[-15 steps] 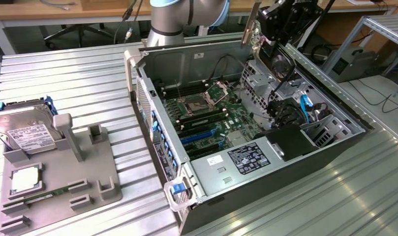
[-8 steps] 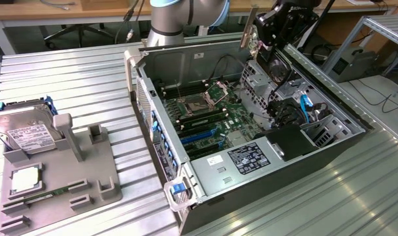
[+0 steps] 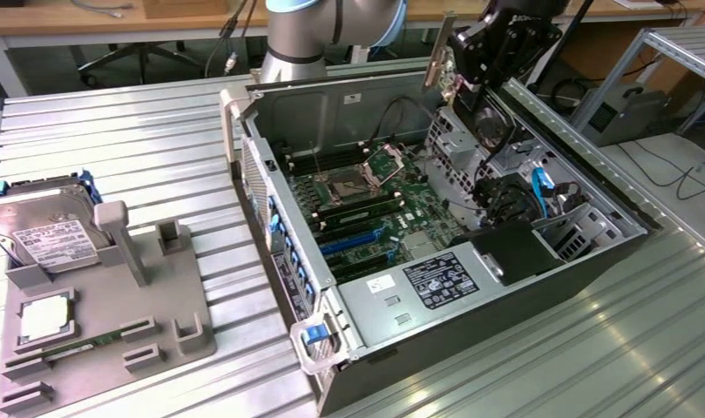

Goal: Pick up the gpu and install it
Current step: 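Pick up the gpu and move the gpu toward the slot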

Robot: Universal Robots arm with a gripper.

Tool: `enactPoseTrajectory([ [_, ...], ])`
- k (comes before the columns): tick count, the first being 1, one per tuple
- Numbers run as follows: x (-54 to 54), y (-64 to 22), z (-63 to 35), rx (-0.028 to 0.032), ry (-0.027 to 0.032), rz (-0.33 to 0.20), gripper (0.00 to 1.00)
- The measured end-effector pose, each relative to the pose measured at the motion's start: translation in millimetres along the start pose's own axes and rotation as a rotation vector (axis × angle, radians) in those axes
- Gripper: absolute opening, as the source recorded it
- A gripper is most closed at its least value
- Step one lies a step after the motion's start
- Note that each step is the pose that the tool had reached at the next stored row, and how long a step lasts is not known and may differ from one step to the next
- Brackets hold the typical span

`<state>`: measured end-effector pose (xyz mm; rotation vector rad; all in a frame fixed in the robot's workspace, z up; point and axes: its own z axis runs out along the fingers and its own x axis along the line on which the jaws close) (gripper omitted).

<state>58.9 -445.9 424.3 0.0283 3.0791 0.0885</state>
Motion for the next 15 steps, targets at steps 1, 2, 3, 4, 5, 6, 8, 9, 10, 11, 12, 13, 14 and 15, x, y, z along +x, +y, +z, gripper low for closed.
enactPoseTrajectory([
  [1,-0.4,0.2,0.0,0.0,0.0006,0.0,0.27],
  [2,-0.7,0.3,0.0,0.0001,0.0014,0.0,0.27],
  [3,-1.0,0.4,0.1,0.0001,0.0024,0.0,0.27],
  [4,-1.5,0.6,0.1,0.0001,0.004,0.0,0.27],
  [5,-2.1,0.8,0.2,0.0002,0.0057,0.0,0.27],
  [6,-2.9,1.2,0.2,0.0002,0.0084,0.0,0.27],
  [8,-4.3,1.6,0.4,0.0003,0.0133,0.001,0.27],
  [9,-4.8,1.7,0.5,0.0002,0.0141,0.001,0.27],
  [10,-5.3,1.8,0.7,0.0004,0.0143,0.001,0.27],
  [11,-5.7,1.8,0.9,0.0003,0.0144,0.001,0.27],
  [12,-6.5,1.8,1.3,-0.0001,0.0145,0.001,0.27],
  [13,-7.3,1.8,1.6,-0.0006,0.0146,0.001,0.27],
  [14,-7.9,1.8,1.9,-0.001,0.0146,0.001,0.27],
  [15,-9.3,1.8,2.6,-0.0018,0.0148,0.001,0.27],
])
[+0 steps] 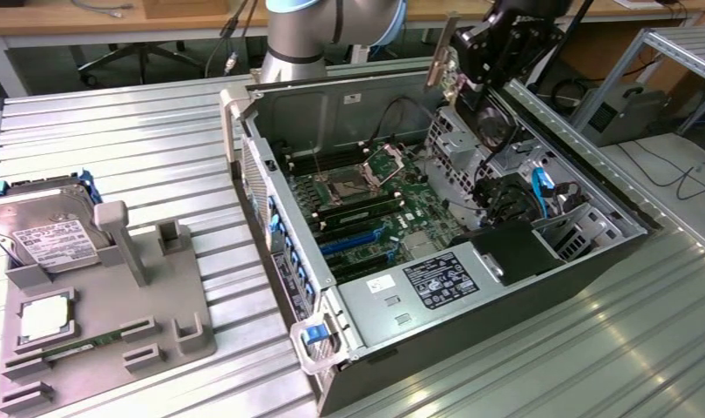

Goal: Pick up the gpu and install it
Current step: 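Pick up the gpu and move the gpu toward the slot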

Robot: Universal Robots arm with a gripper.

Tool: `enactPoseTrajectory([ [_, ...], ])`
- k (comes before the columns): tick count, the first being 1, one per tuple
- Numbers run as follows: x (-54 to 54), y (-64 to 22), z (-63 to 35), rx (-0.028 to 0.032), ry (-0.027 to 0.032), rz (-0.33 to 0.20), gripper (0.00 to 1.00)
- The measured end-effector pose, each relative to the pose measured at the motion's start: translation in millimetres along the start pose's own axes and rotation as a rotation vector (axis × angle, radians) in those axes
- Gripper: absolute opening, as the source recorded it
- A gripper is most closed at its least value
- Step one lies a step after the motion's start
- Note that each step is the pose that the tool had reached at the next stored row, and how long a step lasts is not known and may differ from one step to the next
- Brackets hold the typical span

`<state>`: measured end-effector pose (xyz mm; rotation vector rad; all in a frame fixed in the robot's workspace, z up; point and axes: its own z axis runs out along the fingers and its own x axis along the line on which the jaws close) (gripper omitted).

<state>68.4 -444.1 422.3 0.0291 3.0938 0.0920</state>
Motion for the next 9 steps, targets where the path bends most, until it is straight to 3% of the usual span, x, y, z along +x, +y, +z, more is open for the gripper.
enactPoseTrajectory([
  [9,-3.3,-0.2,5.6,-0.0022,0.0,0.0,0.27],
])
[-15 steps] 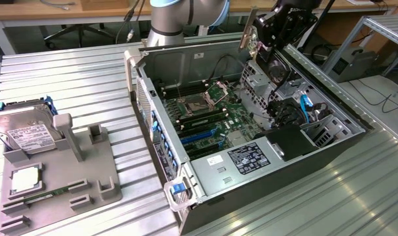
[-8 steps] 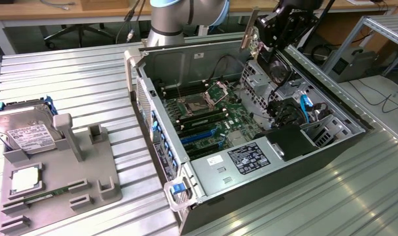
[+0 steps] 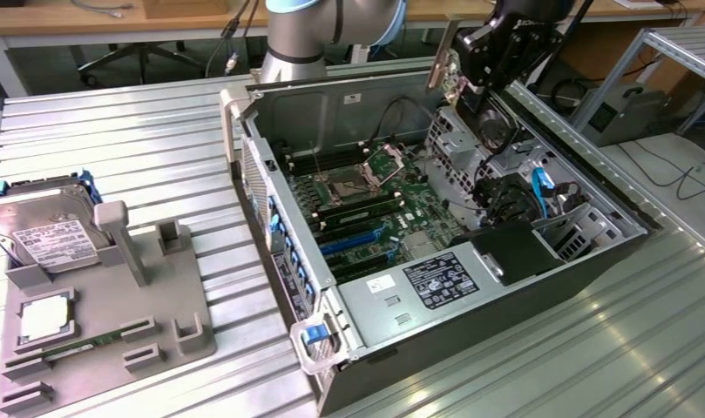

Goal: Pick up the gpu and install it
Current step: 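Pick up the gpu and move the gpu toward the slot, then insert the gpu into the slot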

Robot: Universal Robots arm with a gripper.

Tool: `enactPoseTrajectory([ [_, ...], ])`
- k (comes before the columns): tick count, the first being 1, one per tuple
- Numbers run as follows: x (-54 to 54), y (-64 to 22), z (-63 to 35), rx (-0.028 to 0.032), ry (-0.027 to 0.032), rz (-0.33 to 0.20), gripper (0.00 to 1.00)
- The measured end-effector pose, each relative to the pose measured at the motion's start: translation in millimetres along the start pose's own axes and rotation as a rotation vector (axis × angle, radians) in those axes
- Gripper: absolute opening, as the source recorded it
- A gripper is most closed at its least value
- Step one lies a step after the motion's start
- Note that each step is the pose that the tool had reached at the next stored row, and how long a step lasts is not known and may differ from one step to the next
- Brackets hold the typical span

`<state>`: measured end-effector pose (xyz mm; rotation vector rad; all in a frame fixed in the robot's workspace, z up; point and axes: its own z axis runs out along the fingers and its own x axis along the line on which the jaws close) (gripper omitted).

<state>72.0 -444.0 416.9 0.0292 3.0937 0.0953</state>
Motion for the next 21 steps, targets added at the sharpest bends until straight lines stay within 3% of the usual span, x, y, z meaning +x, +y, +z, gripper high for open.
enactPoseTrajectory([
  [3,0.2,-0.4,6.7,-0.0024,0.0001,0.0,0.27],
  [21,0.2,-0.2,7.5,-0.0027,0.0014,-0.013,0.27],
])
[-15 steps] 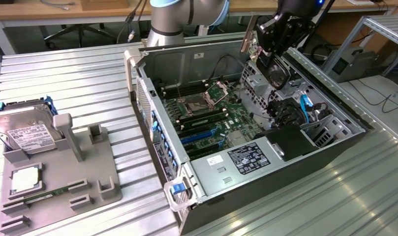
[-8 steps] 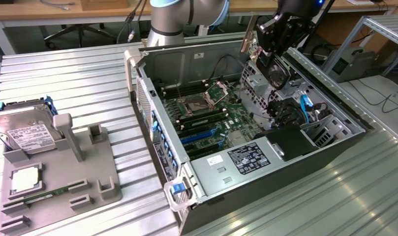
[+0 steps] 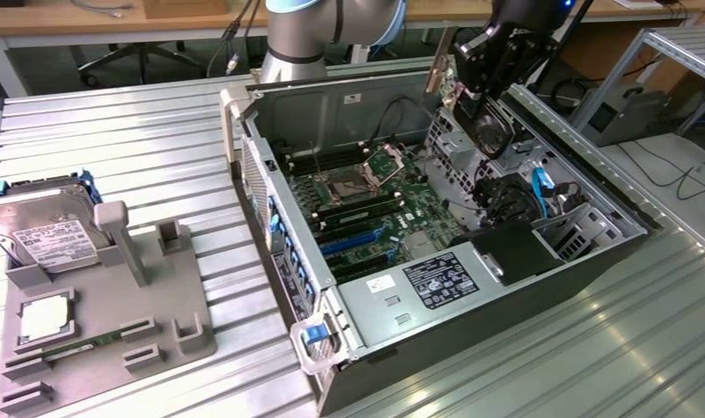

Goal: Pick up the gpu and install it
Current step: 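Insert the gpu into the slot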

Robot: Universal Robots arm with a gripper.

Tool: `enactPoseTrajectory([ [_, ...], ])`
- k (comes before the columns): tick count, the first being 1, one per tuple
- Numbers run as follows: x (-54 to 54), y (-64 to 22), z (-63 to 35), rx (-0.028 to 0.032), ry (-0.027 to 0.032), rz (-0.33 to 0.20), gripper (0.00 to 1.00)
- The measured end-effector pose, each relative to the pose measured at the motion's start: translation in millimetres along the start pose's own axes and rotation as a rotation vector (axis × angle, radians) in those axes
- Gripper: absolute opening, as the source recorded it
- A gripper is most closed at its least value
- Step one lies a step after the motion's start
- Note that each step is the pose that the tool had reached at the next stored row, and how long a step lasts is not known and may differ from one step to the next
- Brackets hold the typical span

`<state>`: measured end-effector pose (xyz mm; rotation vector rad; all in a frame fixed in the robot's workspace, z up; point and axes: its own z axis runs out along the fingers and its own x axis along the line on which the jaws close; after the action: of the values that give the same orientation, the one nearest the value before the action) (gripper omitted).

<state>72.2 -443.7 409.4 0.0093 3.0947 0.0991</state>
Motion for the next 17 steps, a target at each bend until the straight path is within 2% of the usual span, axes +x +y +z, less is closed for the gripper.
enactPoseTrajectory([
  [2,0.0,0.0,0.2,-0.0003,0.0029,-0.032,0.27],
  [6,0.0,0.0,1.3,-0.0062,0.0114,-0.167,0.27],
  [8,0.0,-0.1,1.6,-0.0081,0.0138,-0.205,0.27],
  [12,0.1,-0.1,2.1,-0.0135,0.0216,-0.326,0.27],
  [17,0.1,-0.1,2.4,-0.0183,0.0284,-0.433,0.27],
])
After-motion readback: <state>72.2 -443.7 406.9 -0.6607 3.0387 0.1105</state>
